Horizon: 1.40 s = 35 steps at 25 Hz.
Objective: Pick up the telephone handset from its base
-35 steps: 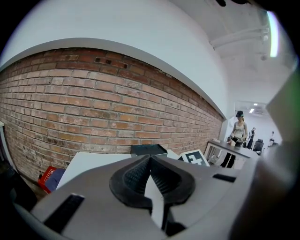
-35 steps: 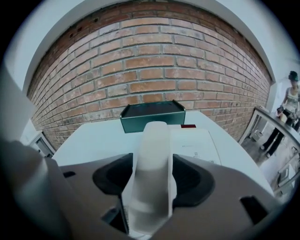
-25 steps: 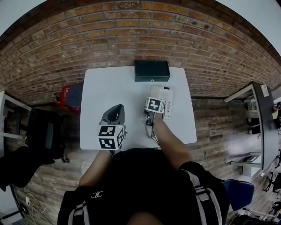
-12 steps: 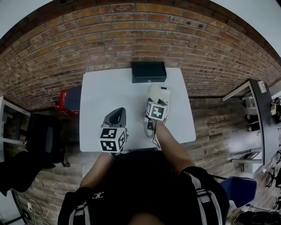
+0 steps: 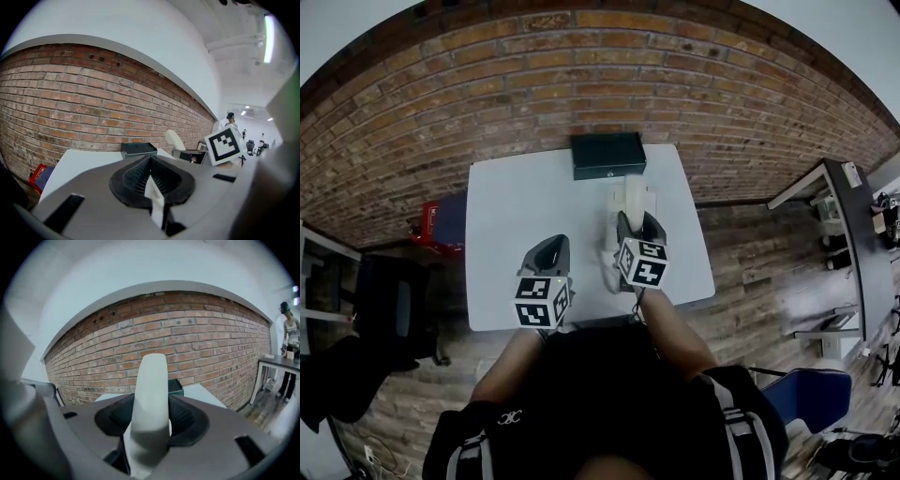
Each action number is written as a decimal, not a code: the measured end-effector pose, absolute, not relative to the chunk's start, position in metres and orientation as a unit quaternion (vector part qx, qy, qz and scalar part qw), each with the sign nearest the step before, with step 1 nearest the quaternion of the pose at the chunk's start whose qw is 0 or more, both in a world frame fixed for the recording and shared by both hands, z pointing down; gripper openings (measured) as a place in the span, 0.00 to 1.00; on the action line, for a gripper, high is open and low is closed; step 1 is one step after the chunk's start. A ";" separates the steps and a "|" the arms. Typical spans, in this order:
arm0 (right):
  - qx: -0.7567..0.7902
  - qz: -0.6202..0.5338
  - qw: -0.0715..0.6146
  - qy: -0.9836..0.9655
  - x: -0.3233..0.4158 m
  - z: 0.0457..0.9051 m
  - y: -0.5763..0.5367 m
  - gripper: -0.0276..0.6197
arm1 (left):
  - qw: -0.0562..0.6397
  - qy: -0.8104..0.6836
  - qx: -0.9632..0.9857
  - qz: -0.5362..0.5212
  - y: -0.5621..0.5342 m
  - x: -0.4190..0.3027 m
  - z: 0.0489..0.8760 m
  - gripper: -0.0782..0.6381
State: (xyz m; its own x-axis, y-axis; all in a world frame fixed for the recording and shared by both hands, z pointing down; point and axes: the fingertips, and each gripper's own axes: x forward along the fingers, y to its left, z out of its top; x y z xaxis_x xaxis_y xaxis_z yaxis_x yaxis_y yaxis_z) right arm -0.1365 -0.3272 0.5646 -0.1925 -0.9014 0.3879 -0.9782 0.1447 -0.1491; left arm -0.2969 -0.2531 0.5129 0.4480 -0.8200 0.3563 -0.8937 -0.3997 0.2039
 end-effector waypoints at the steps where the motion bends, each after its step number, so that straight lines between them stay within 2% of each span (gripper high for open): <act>1: 0.628 0.177 0.093 -0.752 -0.136 0.557 -0.325 0.36 | 0.184 -0.515 0.831 0.099 -0.254 -0.296 0.513 0.11; 5: 0.633 0.150 0.062 -0.757 -0.135 0.533 -0.313 0.36 | 0.185 -0.510 0.834 0.099 -0.258 -0.294 0.514 0.11; 14: 0.643 0.084 0.040 -0.760 -0.127 0.491 -0.286 0.36 | 0.159 -0.498 0.846 0.101 -0.268 -0.287 0.508 0.11; 35: 0.641 0.092 0.024 -0.762 -0.134 0.479 -0.278 0.36 | 0.148 -0.488 0.855 0.092 -0.275 -0.293 0.500 0.11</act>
